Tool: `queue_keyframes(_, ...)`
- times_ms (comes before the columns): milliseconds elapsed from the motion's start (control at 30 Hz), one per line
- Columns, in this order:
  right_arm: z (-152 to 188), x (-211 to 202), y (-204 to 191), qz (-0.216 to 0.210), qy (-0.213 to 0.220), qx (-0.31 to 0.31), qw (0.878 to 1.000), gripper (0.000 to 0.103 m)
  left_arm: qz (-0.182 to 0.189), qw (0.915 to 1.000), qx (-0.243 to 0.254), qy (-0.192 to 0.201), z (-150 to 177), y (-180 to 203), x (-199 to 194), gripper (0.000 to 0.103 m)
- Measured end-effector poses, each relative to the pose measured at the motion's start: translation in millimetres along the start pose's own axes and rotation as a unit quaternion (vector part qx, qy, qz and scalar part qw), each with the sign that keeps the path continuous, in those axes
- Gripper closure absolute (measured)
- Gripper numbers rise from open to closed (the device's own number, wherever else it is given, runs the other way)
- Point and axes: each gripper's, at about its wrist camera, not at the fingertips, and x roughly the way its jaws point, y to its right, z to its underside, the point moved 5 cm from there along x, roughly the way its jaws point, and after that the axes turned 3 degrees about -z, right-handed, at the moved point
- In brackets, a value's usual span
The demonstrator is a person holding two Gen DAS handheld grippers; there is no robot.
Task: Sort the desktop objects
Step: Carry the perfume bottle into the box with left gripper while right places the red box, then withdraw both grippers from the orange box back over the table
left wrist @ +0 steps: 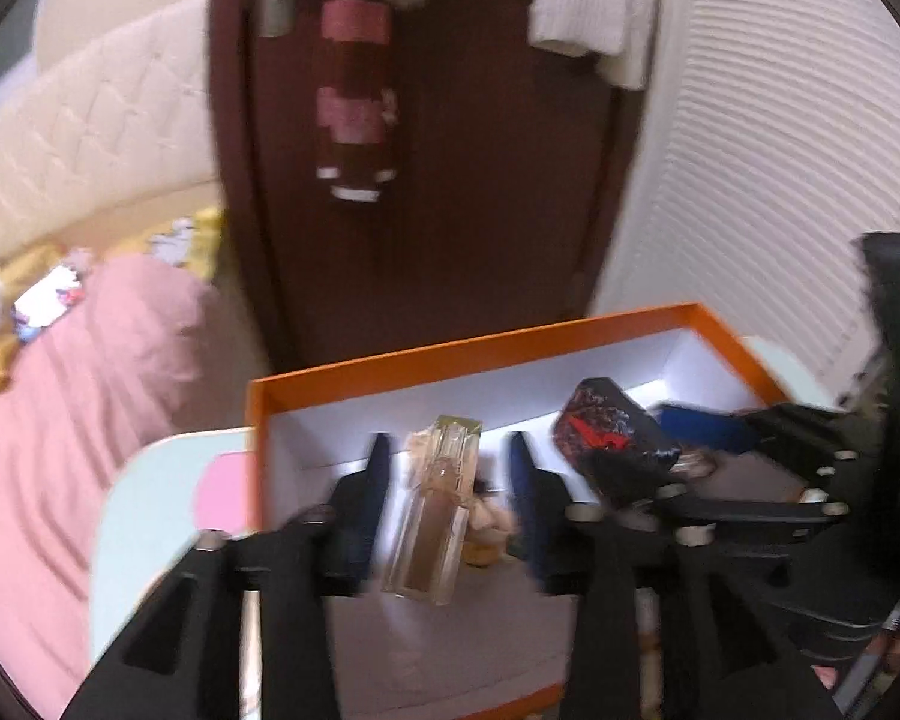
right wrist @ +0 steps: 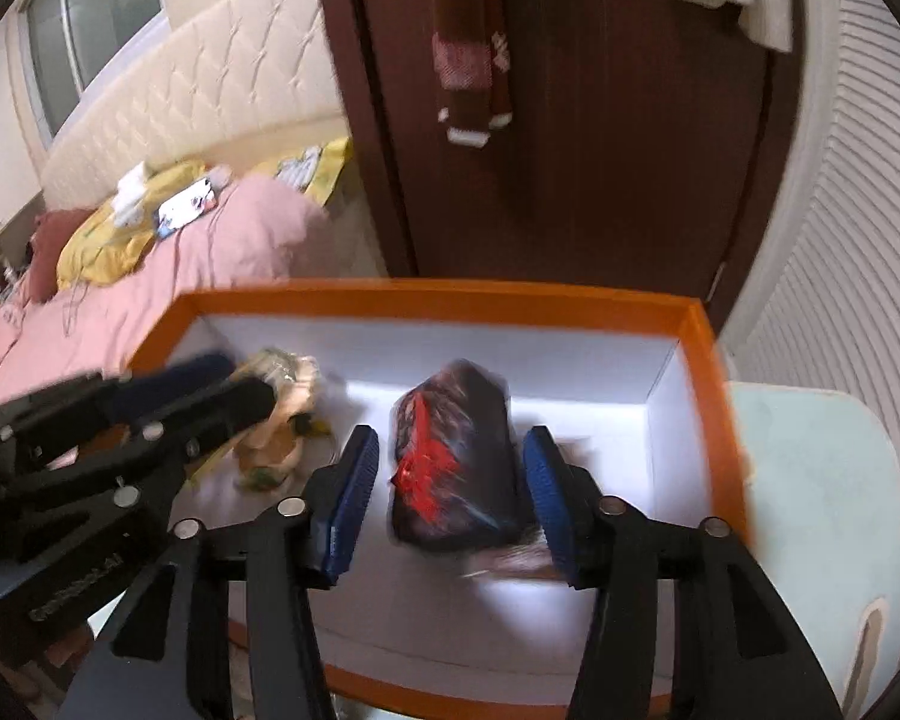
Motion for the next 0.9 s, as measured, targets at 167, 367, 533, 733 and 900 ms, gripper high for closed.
queue_keyframes(167, 1.7, -1.4, 3.2, 0.008, 0.013, 0.003, 1.0, 0.051, -0.005, 0.9999, -0.007, 0.01, -1.0, -5.6, -4.7, 0.039)
queue_keyframes(367, -2.5, -13.9, 5.3, -0.009, 0.032, 0.018, 0.999, 0.05, 0.016, 0.9982, -0.047, 0.033, -7.7, -16.9, -22.3, 0.015)
queue_keyframes(533, -6.5, -31.8, 0.3, -0.024, 0.05, 0.022, 0.998, 0.042, 0.017, 0.9975, -0.044, 0.053, -10.8, -13.4, -47.4, 0.015)
queue_keyframes(733, 2.1, -66.6, -14.1, -0.016, 0.072, -0.001, 0.997, 0.036, 0.023, 0.9977, -0.024, 0.059, 6.8, -2.7, -88.0, 0.014)
queue_keyframes(900, 33.2, -93.3, -15.0, -0.002, 0.07, -0.011, 0.998, 0.035, 0.02, 0.9989, -0.016, 0.039, 47.5, 4.2, -115.1, 0.013)
